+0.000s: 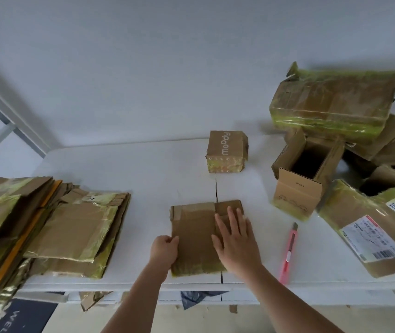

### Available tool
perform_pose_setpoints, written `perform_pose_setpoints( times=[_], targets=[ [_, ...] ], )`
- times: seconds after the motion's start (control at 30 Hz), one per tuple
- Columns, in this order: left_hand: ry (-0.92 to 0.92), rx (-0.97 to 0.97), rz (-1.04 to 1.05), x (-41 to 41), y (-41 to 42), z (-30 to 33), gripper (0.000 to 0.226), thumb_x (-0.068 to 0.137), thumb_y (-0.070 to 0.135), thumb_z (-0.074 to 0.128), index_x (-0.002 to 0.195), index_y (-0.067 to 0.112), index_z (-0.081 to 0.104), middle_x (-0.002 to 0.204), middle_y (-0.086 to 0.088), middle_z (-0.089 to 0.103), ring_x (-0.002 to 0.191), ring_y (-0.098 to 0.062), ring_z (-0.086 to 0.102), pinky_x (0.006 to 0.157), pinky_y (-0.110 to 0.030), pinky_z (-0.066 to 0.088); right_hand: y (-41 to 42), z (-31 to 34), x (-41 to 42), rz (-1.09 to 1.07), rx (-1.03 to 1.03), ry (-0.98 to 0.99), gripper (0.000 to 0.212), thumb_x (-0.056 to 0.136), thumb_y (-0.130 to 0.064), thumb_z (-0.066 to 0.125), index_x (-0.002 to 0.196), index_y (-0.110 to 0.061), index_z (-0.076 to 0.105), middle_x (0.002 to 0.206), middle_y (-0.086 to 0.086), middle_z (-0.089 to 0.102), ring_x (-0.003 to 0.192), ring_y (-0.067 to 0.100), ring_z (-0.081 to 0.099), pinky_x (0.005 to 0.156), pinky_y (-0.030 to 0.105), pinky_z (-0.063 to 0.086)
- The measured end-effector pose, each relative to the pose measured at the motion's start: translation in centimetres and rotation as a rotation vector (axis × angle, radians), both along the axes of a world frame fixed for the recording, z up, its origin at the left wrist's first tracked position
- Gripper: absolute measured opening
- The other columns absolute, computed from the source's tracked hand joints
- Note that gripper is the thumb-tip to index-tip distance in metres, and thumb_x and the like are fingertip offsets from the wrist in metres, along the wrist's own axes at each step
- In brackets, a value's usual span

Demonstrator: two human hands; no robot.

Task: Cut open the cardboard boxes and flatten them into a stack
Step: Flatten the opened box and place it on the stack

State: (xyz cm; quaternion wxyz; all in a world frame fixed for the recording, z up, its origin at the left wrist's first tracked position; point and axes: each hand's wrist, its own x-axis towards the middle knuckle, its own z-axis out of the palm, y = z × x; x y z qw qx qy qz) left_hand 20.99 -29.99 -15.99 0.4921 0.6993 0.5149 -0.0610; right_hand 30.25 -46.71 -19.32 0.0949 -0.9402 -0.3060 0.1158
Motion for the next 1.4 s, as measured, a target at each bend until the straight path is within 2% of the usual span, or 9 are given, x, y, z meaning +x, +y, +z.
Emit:
perform_pose_setpoints(
  times=[0.2,0.4,0.57,0.67,0.8,0.97,1.13,1.3,1.4],
  targets=[
    [0.050,0.057,0.054,0.6,-0.1,-0.7,0.027,0.102,0.023,0.049,0.101,0.005,0.068,0.087,-0.009,0.066,0.076,-0.020,0.061,0.058,-0.026,0.045,0.2,-0.7,-0.3,-0.013,0.017,-0.094,0.064,0.101,-0.058,0.010,0.150,-0.028,0.038,0.160,0.009,0.027,0.148,0.031,0.023,0.118,0.048,0.026],
    [-0.006,-0.021,0.117,0.3,0.0,0.2,0.025,0.102,0.024,0.050,0.108,0.008,0.067,0.096,-0.008,0.067,0.089,-0.023,0.064,0.082,-0.036,0.056,0.9,-0.8,-0.2,-0.091,-0.047,-0.061,0.069,0.101,-0.050,0.002,0.140,-0.026,0.055,0.154,0.012,0.035,0.138,0.035,0.041,0.105,0.054,0.042],
    [-0.288,-0.012,0.320,-1.2,1.4,3.7,0.016,0.101,0.023,0.053,0.100,0.009,0.063,0.086,-0.005,0.062,0.079,-0.021,0.059,0.070,-0.033,0.050,1.5,3.2,-0.3,-0.127,0.177,-0.163,0.054,0.101,-0.048,0.024,0.147,-0.024,0.036,0.161,0.016,0.023,0.148,0.037,0.020,0.113,0.057,0.018],
    [-0.464,-0.031,0.570,-2.7,3.9,5.8,0.021,0.099,0.020,0.057,0.083,0.008,0.059,0.079,-0.008,0.060,0.075,-0.027,0.057,0.072,-0.041,0.053,6.5,6.4,-1.4,0.042,0.340,-0.195,0.041,0.104,-0.026,0.033,0.145,-0.028,0.038,0.163,0.011,0.016,0.152,0.033,0.010,0.118,0.056,0.012],
    [-0.614,-0.092,0.857,-6.1,7.5,7.6,0.021,0.099,0.021,0.058,0.084,0.007,0.059,0.086,-0.010,0.060,0.081,-0.027,0.059,0.078,-0.043,0.055,15.1,9.5,-4.0,0.302,0.499,0.088,0.046,0.106,-0.031,0.030,0.152,-0.033,0.030,0.165,0.005,0.005,0.152,0.026,-0.005,0.122,0.050,0.011],
    [-0.574,-0.140,1.027,-10.9,12.2,5.8,0.021,0.100,0.020,0.058,0.084,0.006,0.059,0.087,-0.011,0.061,0.073,-0.024,0.058,0.061,-0.031,0.049,23.6,7.9,-6.1,0.520,0.323,0.180,0.052,0.105,-0.043,0.034,0.154,-0.041,0.018,0.165,0.008,0.005,0.151,0.036,-0.001,0.121,0.050,0.013],
    [-0.168,0.126,0.758,-12.8,14.7,3.5,0.032,0.093,0.028,0.067,0.089,-0.003,0.063,0.075,-0.009,0.067,0.069,-0.028,0.068,0.067,-0.041,0.057,26.7,3.8,-7.1,0.584,-0.080,0.209,0.055,0.102,-0.058,0.022,0.152,-0.050,0.001,0.164,-0.003,-0.019,0.148,0.035,-0.022,0.119,0.055,-0.006],
    [0.256,0.810,0.228,-13.2,14.3,2.7,0.064,0.087,0.039,0.070,0.135,0.013,0.037,0.128,-0.008,0.047,0.120,-0.027,0.047,0.088,-0.035,0.043,27.0,2.9,-7.3,0.624,-0.181,0.119,0.056,0.101,-0.060,0.016,0.152,-0.051,-0.005,0.161,-0.005,-0.027,0.146,0.034,-0.028,0.118,0.056,-0.014],
    [0.255,0.828,0.000,-14.0,15.8,0.7,0.079,0.096,0.043,0.054,0.157,0.013,0.014,0.163,-0.008,0.016,0.151,-0.027,0.008,0.122,-0.041,0.006,26.9,2.5,-7.4,0.620,-0.177,0.100,0.056,0.100,-0.061,0.016,0.151,-0.051,-0.007,0.161,-0.006,-0.028,0.146,0.033,-0.029,0.118,0.057,-0.014]
  ],
)
